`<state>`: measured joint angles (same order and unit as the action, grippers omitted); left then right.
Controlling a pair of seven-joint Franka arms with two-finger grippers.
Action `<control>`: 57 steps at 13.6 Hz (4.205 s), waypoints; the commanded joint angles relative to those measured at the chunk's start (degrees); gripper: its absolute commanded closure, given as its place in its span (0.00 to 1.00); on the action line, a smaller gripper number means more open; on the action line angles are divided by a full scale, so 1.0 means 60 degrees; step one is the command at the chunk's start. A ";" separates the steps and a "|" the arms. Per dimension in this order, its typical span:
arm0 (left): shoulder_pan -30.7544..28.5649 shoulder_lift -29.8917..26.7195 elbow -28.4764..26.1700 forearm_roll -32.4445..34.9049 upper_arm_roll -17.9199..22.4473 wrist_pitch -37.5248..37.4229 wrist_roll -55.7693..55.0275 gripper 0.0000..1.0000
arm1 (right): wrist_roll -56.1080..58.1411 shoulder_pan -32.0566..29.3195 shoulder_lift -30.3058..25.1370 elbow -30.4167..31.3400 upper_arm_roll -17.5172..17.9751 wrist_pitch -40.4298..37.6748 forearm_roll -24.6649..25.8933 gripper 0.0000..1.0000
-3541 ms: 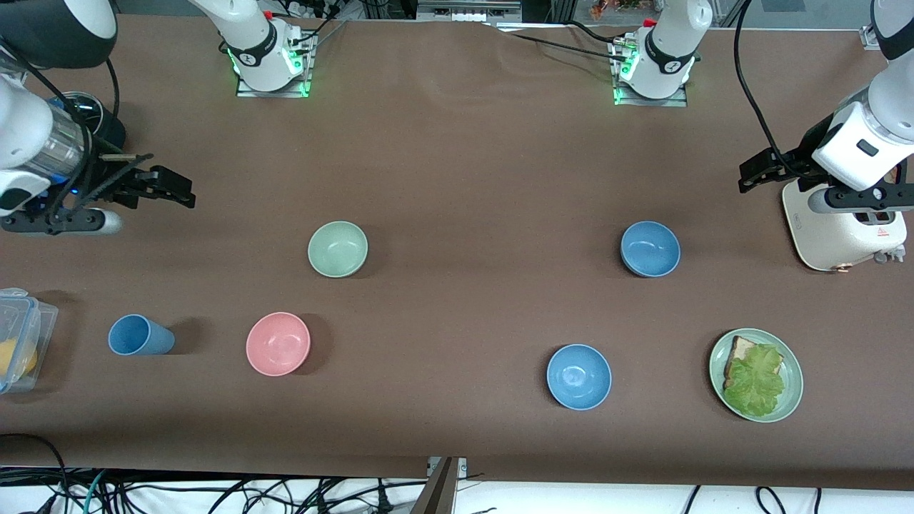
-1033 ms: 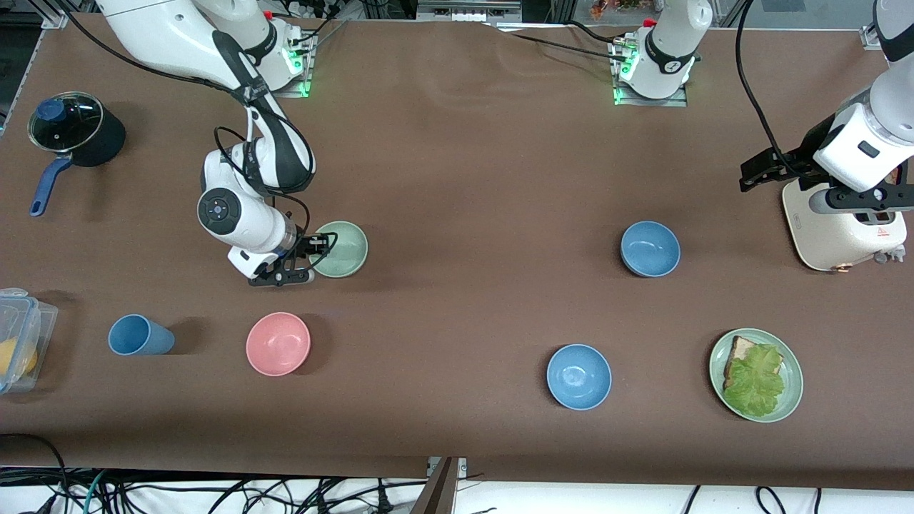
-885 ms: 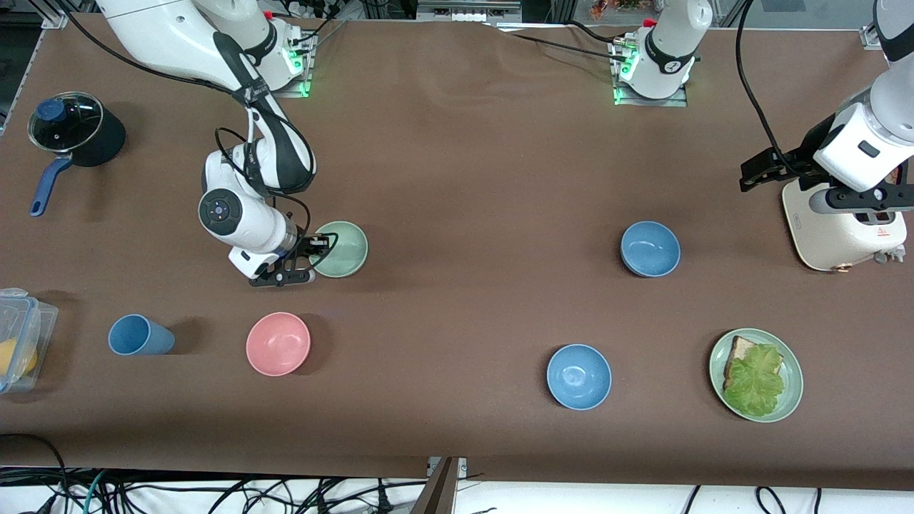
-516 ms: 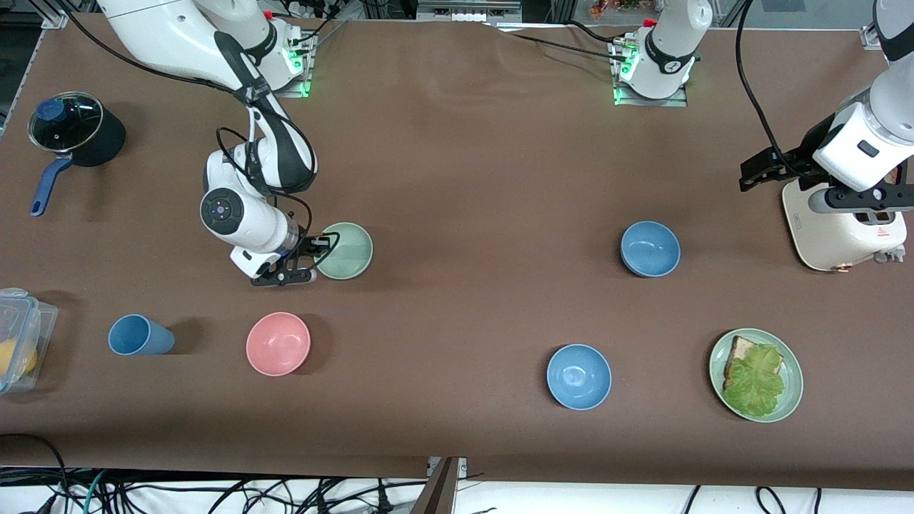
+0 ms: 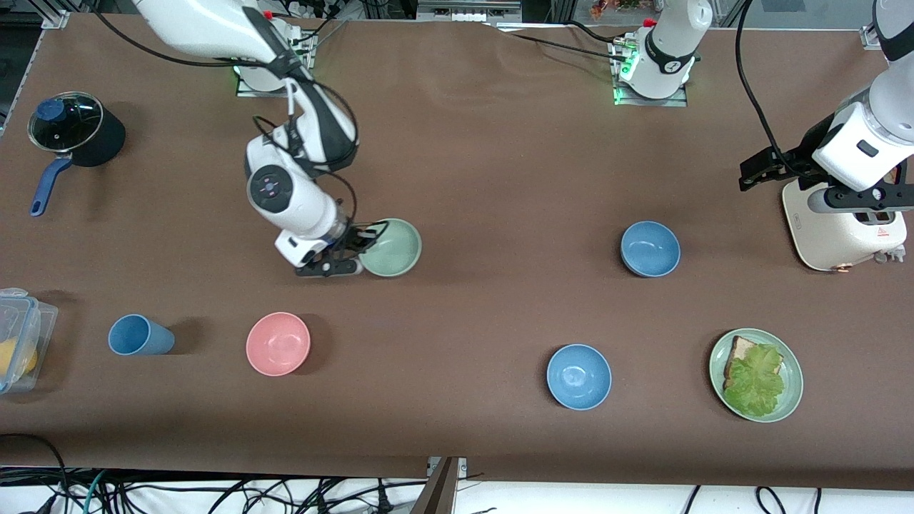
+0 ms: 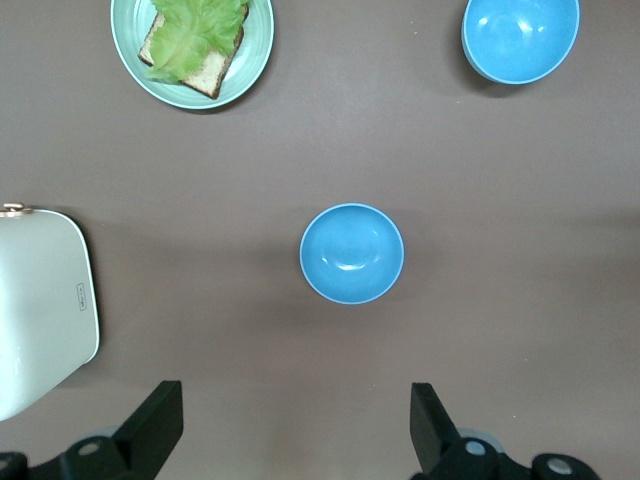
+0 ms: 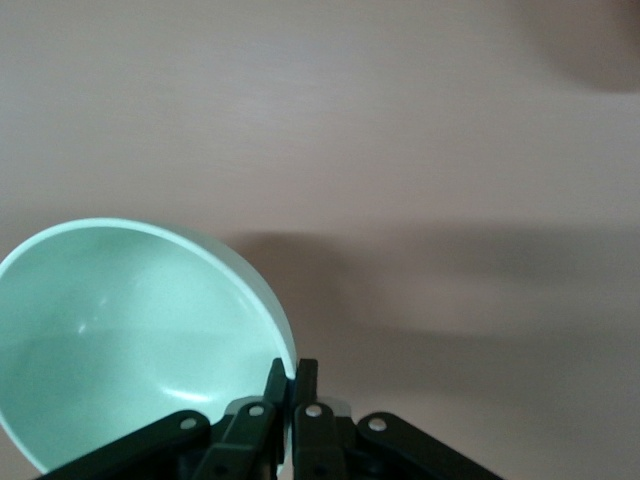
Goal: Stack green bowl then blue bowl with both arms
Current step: 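Grasp the green bowl rim and slide it toward the table middle, then release the green bowl while the left gripper reaches the blue bowl, then grasp the blue bowl rim with the left gripper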
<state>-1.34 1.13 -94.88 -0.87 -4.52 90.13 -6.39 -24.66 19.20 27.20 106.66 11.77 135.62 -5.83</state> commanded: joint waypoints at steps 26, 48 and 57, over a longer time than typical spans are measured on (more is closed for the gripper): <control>-0.0787 0.2199 -0.0616 -0.0149 0.0051 0.1157 0.2671 0.00 | -0.1488 0.0656 -0.0075 -0.3715 -0.1331 -0.3364 0.0737 0.00; -0.0450 0.3241 -0.5193 -0.0133 -0.0052 0.8915 0.3262 1.00 | 0.2396 -0.2013 -0.4298 -0.1913 -0.2210 -0.6812 0.0195 0.00; -0.0186 0.3356 -0.1769 -0.1125 -0.1689 0.5107 0.2197 1.00 | 0.2500 -0.2057 -0.4122 -0.2631 -0.2298 -0.6974 0.0254 0.00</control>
<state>-3.21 19.02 -111.29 -3.95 -11.65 124.51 9.82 -10.22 7.00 2.72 91.54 -2.06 94.49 -4.85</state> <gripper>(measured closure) 0.943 0.000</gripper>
